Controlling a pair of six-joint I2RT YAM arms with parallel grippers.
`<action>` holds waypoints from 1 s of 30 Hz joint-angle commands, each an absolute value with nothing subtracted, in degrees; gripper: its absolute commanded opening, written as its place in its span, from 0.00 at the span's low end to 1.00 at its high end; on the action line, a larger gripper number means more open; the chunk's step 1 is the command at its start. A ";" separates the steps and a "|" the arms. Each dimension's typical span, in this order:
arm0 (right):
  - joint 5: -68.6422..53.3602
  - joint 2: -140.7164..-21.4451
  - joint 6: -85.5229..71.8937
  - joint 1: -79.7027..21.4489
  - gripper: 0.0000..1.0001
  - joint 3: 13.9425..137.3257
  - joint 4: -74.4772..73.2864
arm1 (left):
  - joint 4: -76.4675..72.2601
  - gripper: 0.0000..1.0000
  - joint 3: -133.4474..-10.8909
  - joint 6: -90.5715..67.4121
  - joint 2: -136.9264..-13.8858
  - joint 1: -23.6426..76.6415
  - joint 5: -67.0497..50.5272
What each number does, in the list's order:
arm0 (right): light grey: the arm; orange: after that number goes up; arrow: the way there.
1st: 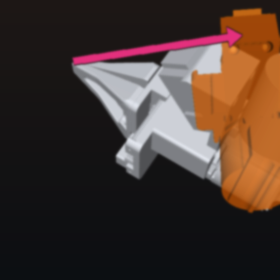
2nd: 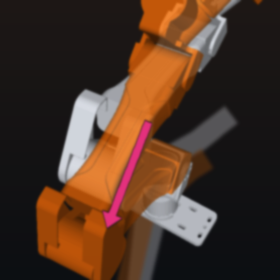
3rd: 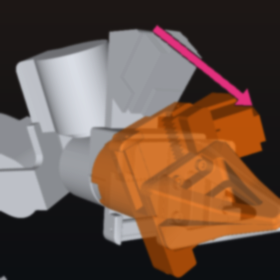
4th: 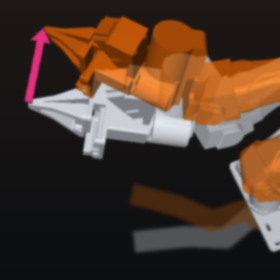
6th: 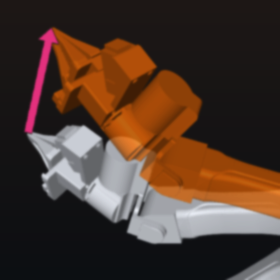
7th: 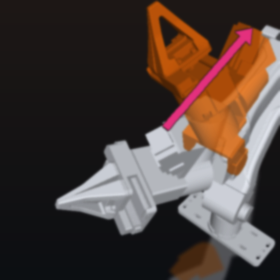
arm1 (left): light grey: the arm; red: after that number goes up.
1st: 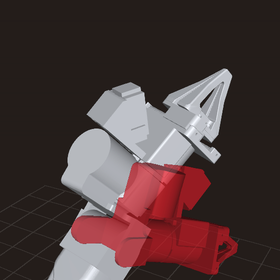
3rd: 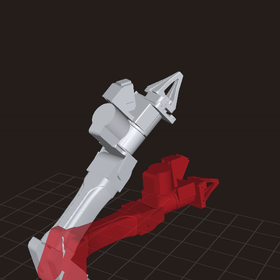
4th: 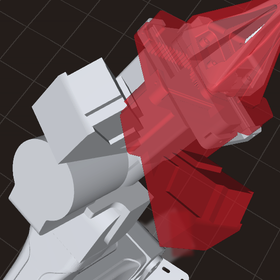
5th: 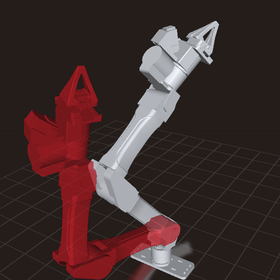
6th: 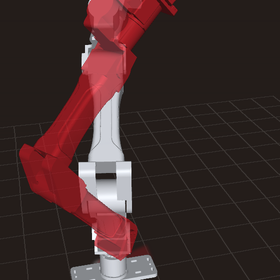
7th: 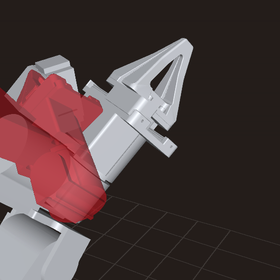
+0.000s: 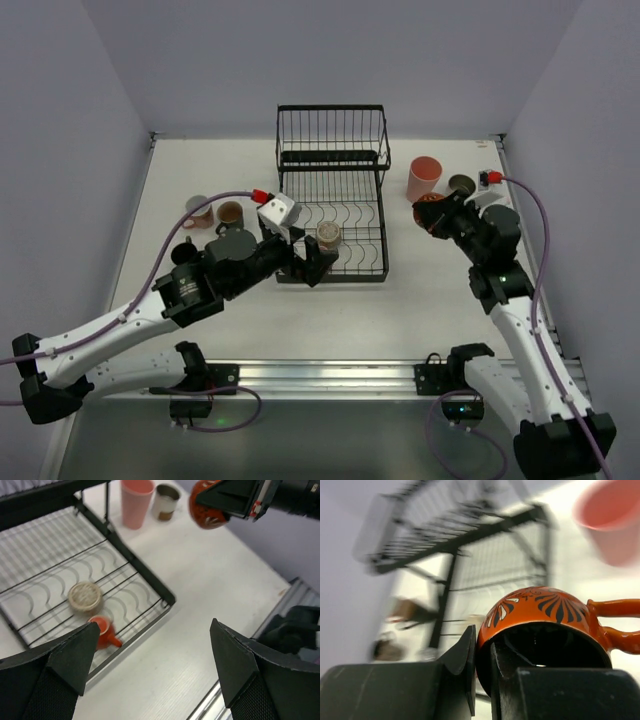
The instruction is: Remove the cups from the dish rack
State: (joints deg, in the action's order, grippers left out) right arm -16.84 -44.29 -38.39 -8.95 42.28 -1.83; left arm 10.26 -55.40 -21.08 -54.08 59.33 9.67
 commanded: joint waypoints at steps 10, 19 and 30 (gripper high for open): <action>9.23 -76.64 -23.38 4.39 0.00 52.73 -13.62 | 27.95 1.00 -52.03 -15.21 -48.25 59.50 26.10; 7.46 -90.78 -21.45 9.31 0.00 60.02 -12.92 | 26.63 1.00 -48.51 -13.63 -47.99 59.41 23.56; 4.66 -99.49 -20.04 11.95 0.14 63.28 -11.78 | 25.84 1.00 -47.99 -13.18 -50.53 59.41 21.62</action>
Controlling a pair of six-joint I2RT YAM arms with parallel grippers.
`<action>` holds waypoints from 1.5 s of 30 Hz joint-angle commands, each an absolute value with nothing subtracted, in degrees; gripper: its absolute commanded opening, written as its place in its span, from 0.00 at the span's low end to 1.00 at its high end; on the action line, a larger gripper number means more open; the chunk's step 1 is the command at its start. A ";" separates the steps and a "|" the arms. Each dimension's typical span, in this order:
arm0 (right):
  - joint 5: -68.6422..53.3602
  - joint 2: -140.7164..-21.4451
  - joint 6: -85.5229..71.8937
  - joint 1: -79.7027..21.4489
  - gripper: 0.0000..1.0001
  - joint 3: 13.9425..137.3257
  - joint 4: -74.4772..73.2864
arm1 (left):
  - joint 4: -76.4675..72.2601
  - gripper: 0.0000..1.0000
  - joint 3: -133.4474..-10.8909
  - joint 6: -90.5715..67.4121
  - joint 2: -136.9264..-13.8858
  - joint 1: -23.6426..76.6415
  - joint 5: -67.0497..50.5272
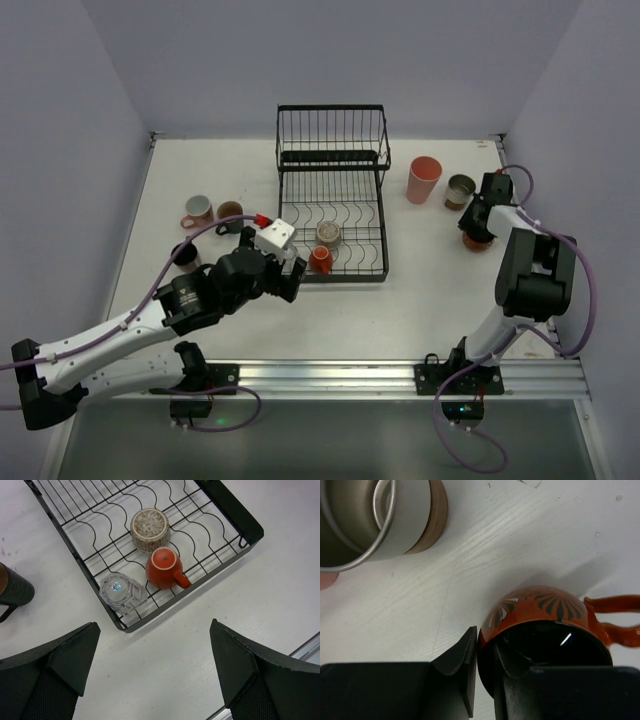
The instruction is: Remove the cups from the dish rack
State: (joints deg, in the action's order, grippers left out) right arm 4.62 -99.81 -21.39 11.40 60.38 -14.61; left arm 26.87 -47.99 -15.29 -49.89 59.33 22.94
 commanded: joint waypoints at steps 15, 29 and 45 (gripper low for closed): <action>0.36 -72.21 -27.59 11.60 0.76 50.55 -9.15 | 26.02 1.00 -53.43 -19.33 -60.81 59.33 19.60; -22.58 -39.21 -36.47 7.12 0.69 27.78 2.19 | 16.45 0.86 -63.02 -19.60 -88.15 59.24 28.91; -27.33 -39.28 -36.65 1.50 0.69 27.33 3.34 | 10.20 0.88 -63.90 -18.54 -97.47 54.15 28.39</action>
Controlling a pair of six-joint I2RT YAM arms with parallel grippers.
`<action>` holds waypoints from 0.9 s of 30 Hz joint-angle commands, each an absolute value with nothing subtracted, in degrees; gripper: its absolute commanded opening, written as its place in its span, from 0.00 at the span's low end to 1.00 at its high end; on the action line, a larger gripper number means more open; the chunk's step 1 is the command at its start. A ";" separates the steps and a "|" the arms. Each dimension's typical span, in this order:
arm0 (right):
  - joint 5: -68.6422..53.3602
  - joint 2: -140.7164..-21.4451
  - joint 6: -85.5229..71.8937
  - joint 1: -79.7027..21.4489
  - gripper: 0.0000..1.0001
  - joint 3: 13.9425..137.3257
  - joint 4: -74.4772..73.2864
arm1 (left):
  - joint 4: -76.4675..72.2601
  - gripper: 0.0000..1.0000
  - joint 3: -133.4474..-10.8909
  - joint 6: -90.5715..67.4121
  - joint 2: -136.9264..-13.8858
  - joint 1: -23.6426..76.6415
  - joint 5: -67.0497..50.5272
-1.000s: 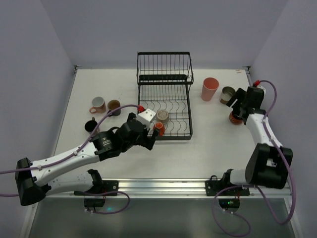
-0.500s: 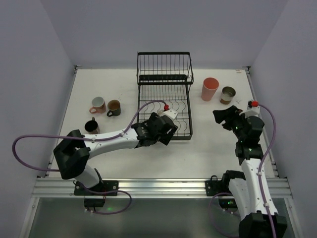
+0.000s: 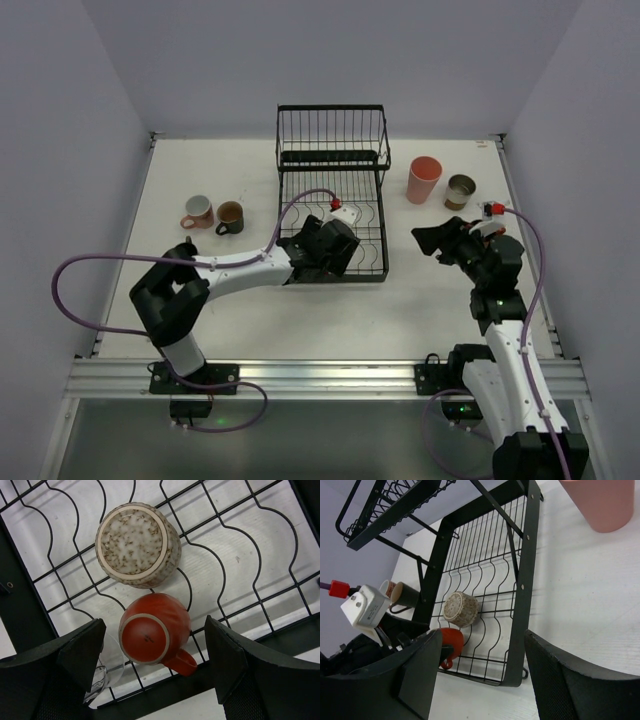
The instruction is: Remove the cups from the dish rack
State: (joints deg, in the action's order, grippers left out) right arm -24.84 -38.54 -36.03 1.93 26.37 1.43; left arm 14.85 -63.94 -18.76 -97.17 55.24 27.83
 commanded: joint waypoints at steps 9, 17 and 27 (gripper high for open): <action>-27.60 -40.96 -37.00 -1.40 0.69 26.72 3.25 | 6.33 0.63 -61.18 -17.49 -97.91 52.56 26.46; -28.30 -39.81 -37.09 -1.67 0.69 28.21 1.67 | 6.85 0.64 -58.98 -18.28 -95.89 52.47 24.87; -28.04 -37.71 -36.21 -1.67 0.69 29.44 -1.58 | 5.54 0.44 -58.18 -18.90 -95.37 52.47 24.52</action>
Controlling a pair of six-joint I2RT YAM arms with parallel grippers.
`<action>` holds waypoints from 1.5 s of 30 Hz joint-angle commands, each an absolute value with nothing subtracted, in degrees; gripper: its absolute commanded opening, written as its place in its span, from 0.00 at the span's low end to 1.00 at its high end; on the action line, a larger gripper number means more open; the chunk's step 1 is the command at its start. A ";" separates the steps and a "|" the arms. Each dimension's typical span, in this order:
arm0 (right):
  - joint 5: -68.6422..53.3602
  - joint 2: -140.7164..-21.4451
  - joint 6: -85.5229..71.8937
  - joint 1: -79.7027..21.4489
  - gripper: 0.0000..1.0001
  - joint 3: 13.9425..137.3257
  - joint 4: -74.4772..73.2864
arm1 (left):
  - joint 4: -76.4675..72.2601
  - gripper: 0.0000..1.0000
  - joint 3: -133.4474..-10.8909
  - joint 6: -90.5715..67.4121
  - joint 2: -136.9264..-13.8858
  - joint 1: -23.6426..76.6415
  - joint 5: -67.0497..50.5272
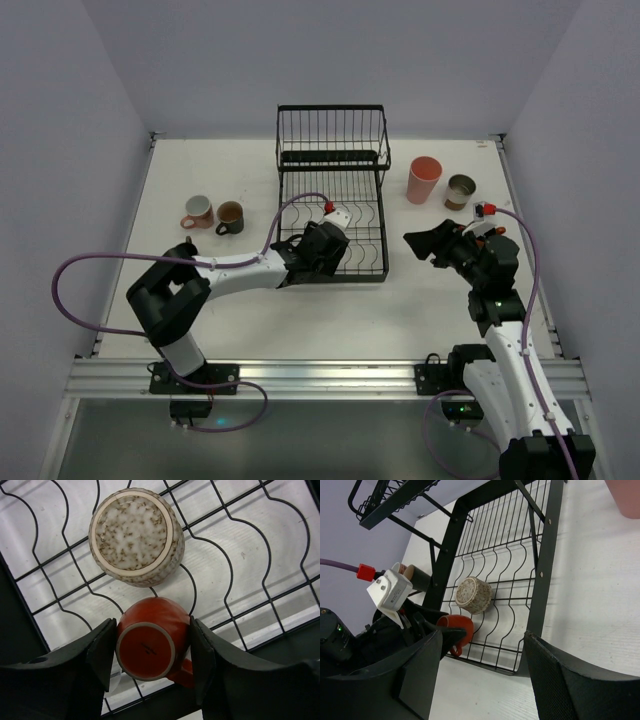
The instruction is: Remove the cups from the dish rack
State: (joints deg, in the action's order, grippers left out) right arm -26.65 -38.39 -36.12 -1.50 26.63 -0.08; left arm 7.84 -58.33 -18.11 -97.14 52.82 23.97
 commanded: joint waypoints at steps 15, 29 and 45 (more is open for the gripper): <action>-31.98 -40.69 -49.38 -10.26 0.68 26.81 14.57 | -8.14 0.24 -53.01 -20.30 -70.77 52.56 15.75; -29.53 -48.60 -64.49 -26.19 0.63 27.69 39.97 | -28.47 0.22 -41.05 -35.94 -56.51 52.47 0.27; -30.15 -57.92 -78.31 -29.44 0.21 27.07 59.93 | -40.16 0.24 -38.15 -39.73 -60.03 52.56 -6.85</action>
State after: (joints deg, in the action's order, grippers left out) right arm -30.39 -56.25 -74.50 -28.91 26.85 51.09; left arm -30.98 -38.44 -37.36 -59.94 52.40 -3.62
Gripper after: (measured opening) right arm 0.292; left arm 0.602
